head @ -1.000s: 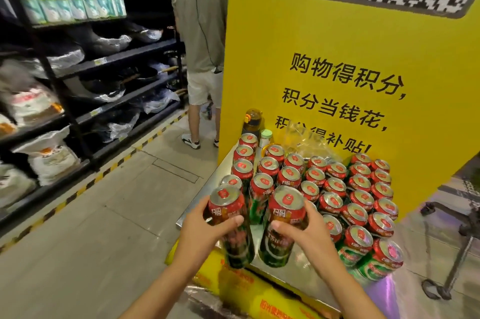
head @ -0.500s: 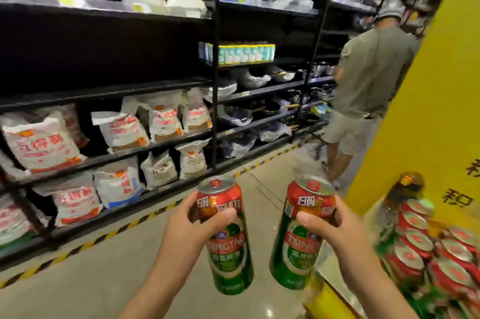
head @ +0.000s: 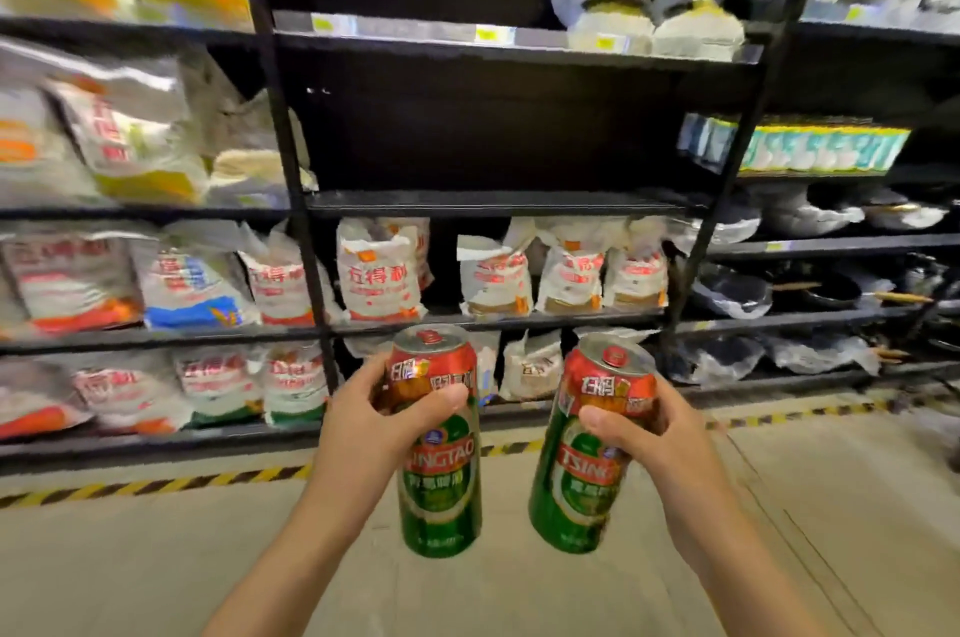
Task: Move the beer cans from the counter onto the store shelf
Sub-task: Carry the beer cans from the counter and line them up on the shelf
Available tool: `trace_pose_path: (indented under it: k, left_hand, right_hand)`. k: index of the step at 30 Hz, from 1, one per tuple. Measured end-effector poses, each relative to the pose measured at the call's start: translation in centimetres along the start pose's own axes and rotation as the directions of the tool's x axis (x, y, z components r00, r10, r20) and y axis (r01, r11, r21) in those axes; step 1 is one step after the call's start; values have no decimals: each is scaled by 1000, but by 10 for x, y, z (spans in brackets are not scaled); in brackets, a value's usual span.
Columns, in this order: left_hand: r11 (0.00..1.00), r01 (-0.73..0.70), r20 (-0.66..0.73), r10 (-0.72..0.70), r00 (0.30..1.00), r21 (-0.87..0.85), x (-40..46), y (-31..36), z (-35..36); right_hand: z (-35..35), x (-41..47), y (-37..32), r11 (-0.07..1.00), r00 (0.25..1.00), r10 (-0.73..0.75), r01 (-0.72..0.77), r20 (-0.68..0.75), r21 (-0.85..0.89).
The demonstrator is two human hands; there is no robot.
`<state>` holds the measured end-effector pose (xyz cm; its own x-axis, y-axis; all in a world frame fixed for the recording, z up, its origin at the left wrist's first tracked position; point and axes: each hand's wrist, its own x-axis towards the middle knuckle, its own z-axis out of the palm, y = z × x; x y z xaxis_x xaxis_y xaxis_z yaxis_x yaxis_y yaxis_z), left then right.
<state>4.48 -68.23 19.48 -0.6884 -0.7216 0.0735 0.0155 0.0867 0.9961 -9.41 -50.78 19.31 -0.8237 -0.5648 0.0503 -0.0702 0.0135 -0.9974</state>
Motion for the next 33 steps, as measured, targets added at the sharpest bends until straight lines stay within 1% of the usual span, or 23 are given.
trace_pose_path:
  k: [6,13,16,20,24,30,33]
  left_hand:
    - [1000,7,-150,-7,989,1,101,-5,-24]
    - [999,-3,-276,15,961,42,235,-7,-45]
    - [998,-2,-306,22,952,64,286,-10,-57]
    - [994,-7,-309,40,950,106,361,-17,-79]
    - [992,-20,-301,58,952,127,450,-29,-109]
    - [988,-20,-229,56,972,155,581,-42,-150]
    - [989,-32,-183,58,981,142,639,-45,-163]
  right_hand:
    - [47,123,2,1000,993,0,0,115,-3]
    - [102,281,0,999,964,-34,43,263,-28]
    - [130,336,2,997,948,-51,65,316,-33]
    - [173,413,10,996,939,-63,82,339,-42]
    - [222,494,21,993,943,-66,94,326,-72]
    - [289,599,32,993,960,-71,92,272,-67]
    - [315,646,34,993,966,-81,101,244,-68]
